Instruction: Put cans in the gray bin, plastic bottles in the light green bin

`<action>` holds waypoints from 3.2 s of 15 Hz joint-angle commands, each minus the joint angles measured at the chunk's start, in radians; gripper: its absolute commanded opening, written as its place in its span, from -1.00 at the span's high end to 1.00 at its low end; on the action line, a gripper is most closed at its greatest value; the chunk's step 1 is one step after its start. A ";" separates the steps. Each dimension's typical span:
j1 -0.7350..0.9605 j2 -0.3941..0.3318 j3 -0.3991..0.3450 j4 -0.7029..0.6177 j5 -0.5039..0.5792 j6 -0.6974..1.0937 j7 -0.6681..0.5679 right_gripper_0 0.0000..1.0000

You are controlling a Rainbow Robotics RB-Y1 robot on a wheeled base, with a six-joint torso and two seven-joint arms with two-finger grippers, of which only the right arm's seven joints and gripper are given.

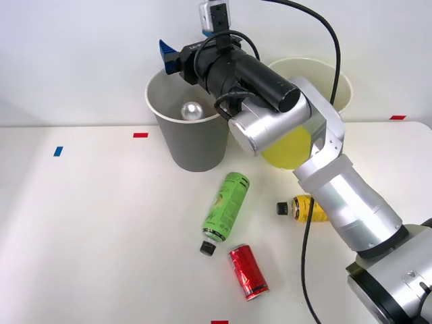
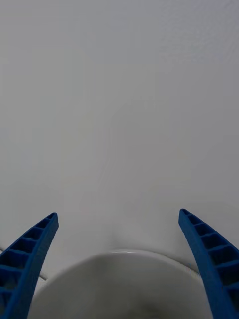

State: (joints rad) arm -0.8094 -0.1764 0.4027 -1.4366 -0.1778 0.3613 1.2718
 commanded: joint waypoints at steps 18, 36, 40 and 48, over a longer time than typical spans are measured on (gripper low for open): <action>1.213 -0.328 -0.168 -0.740 -0.120 -0.582 -0.058 -1.00; 1.362 0.089 -0.306 -0.396 0.169 -0.731 -0.207 -1.00; 1.359 0.060 -0.323 -0.298 0.373 -0.891 -0.233 -1.00; 1.532 -0.034 -0.243 -0.294 0.256 -0.976 0.149 -1.00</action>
State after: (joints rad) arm 0.7046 -0.1935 0.1406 -1.7311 0.1023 -0.6080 1.3929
